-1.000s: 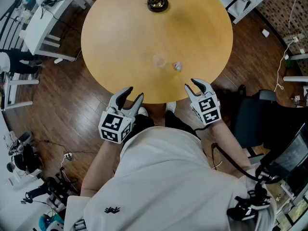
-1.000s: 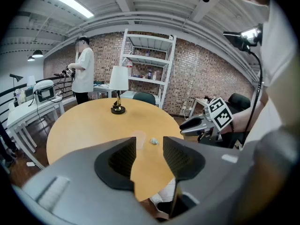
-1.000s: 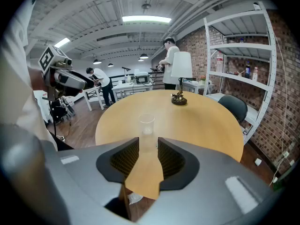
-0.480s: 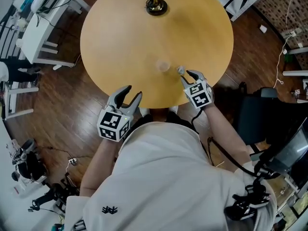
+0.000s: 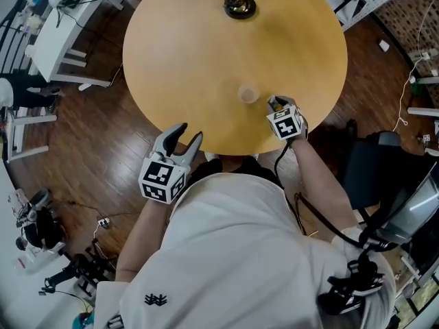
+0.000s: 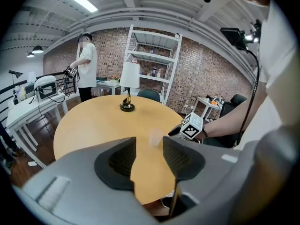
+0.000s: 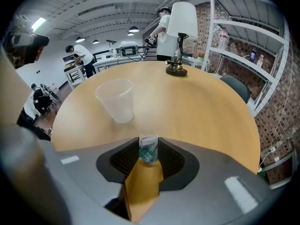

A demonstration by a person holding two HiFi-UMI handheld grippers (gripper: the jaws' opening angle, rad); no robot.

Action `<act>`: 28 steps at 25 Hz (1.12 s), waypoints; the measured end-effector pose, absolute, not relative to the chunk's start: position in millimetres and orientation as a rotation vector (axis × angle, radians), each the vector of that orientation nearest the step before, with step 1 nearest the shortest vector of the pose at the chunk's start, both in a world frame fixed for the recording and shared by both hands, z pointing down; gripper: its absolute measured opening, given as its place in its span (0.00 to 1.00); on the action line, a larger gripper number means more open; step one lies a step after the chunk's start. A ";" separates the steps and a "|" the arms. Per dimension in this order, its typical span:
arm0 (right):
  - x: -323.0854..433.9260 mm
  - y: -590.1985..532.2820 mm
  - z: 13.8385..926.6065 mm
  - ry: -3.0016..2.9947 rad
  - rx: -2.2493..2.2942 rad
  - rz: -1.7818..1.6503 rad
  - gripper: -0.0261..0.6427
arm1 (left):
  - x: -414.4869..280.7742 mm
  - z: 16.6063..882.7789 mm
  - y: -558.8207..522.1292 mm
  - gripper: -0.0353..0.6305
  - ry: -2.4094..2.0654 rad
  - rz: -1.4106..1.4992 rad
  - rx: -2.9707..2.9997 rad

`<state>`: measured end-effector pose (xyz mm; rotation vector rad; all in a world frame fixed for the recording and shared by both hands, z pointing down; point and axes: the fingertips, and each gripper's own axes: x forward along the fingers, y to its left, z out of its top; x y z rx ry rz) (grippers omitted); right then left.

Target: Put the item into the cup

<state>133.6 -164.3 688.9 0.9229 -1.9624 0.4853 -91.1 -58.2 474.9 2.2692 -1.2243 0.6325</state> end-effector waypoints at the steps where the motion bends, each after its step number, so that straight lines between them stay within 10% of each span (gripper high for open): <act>1: 133.5 -165.7 693.5 -1.953 0.928 0.495 0.22 | -94.9 476.1 -58.2 0.30 -1.225 0.633 2.265; 28: 101.3 -159.8 545.4 -2.128 1.019 0.321 0.12 | -90.5 478.7 -64.1 0.30 -1.099 0.576 2.368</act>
